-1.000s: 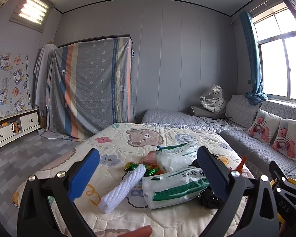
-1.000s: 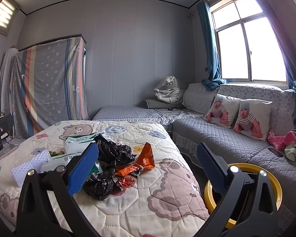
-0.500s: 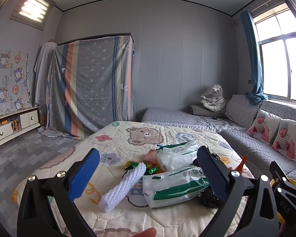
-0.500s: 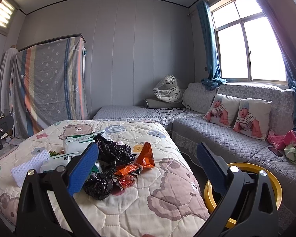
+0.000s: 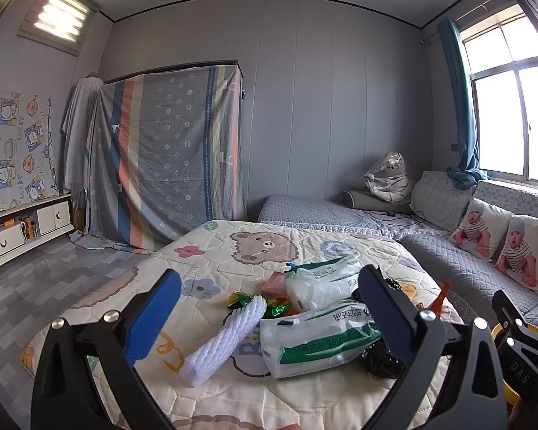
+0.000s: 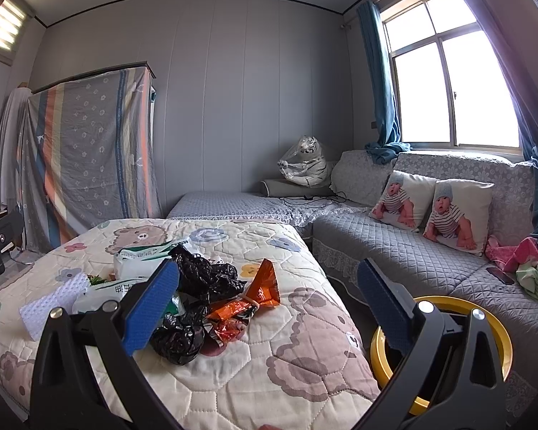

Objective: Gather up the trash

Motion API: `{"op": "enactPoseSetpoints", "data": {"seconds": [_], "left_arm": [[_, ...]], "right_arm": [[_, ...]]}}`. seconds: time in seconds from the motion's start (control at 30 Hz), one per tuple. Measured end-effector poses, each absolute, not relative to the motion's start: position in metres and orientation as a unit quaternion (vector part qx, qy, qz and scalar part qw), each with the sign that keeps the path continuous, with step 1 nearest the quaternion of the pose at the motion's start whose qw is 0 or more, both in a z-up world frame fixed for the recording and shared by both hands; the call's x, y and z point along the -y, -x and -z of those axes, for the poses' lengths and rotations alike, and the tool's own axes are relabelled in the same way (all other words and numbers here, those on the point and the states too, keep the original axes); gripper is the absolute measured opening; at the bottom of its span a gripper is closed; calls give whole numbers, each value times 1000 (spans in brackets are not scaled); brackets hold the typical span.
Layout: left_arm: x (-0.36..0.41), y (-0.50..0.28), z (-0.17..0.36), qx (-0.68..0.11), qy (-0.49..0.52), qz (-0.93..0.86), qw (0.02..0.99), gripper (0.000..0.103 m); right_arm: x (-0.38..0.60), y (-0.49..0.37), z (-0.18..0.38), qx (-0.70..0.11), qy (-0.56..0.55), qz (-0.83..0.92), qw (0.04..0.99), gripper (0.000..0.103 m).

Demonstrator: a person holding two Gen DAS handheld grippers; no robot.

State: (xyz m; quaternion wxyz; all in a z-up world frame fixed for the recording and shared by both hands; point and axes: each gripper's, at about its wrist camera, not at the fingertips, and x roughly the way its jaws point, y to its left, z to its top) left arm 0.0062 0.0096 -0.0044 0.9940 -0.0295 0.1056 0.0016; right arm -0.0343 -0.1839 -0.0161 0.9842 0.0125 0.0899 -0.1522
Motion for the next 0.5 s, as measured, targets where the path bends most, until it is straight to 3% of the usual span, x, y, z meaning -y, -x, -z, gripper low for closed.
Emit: {"op": "enactPoseSetpoints", "data": {"seconds": [0.5], "left_arm": [[-52, -43, 17, -164, 10, 31, 986, 95]], "right_arm": [[190, 5, 17, -120, 3, 78, 990, 95]]}}
